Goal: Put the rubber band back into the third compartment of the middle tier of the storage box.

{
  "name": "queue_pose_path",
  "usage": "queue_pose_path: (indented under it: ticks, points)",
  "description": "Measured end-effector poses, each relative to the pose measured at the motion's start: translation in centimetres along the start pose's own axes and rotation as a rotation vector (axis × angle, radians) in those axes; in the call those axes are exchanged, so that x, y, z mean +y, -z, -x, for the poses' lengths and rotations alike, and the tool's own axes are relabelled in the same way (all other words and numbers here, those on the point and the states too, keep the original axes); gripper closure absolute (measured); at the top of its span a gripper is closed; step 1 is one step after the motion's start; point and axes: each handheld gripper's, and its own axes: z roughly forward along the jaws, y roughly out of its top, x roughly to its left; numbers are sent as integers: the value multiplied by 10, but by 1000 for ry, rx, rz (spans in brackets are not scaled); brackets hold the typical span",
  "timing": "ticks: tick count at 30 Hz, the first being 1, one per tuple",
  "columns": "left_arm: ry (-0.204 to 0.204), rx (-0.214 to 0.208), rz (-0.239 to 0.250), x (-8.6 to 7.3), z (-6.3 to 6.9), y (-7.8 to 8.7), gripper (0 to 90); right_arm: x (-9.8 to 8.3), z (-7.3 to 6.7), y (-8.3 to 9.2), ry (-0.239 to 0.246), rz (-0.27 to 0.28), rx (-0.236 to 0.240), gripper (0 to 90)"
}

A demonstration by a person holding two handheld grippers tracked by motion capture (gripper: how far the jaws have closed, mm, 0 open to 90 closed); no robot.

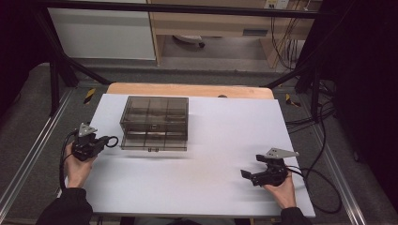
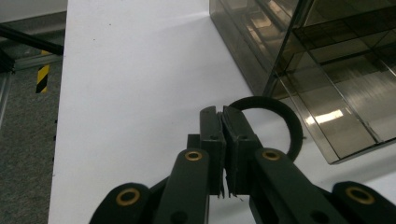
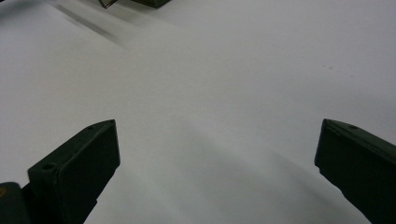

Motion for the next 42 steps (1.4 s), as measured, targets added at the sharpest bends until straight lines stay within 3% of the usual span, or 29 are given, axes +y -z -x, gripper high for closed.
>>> queue_pose_path:
  ticks: [42]
  points:
    - [-13,-55,57,16,18,22,867,0,0,0,-1,-2,1,7]
